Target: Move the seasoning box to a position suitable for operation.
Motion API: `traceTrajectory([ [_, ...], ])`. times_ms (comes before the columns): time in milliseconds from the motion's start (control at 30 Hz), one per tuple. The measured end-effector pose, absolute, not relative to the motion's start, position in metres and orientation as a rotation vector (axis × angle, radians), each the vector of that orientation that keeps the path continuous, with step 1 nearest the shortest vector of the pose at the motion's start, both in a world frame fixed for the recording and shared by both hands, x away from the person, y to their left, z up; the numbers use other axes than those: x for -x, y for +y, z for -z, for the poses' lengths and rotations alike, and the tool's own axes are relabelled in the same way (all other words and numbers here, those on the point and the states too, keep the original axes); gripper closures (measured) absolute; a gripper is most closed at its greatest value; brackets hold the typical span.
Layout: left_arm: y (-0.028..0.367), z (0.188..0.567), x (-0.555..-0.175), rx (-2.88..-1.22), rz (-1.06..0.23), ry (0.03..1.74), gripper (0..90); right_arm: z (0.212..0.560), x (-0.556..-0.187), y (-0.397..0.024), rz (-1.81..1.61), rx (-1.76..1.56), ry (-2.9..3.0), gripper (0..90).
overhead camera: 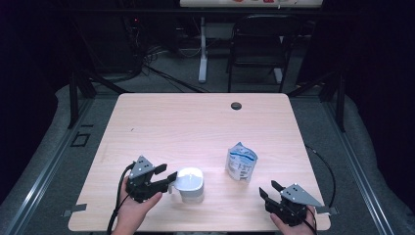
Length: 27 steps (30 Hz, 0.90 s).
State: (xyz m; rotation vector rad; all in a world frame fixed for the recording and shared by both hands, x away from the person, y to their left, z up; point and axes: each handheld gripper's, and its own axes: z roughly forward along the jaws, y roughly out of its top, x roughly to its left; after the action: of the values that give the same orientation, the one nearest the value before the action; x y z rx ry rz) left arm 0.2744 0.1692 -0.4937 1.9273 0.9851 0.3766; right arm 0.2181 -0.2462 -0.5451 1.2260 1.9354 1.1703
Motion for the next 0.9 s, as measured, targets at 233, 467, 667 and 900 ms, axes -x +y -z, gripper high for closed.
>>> traceTrajectory([
  [233,0.170,0.492,-0.273,-1.942,-0.383,0.987,50.0,0.546,-0.218,-0.246,-1.201,-1.220,1.927,48.4],
  [467,0.171,0.492,-0.272,-1.947,-0.388,0.991,50.0,0.545,-0.217,-0.245,-1.260,-1.208,1.923,47.5],
  [667,0.172,0.491,-0.272,-1.953,-0.393,0.996,50.1,0.540,-0.218,-0.236,-1.271,-1.165,1.981,46.1],
  [900,0.172,0.491,-0.272,-1.953,-0.401,1.003,50.5,0.529,-0.215,-0.206,-1.306,-1.031,2.092,43.8],
])
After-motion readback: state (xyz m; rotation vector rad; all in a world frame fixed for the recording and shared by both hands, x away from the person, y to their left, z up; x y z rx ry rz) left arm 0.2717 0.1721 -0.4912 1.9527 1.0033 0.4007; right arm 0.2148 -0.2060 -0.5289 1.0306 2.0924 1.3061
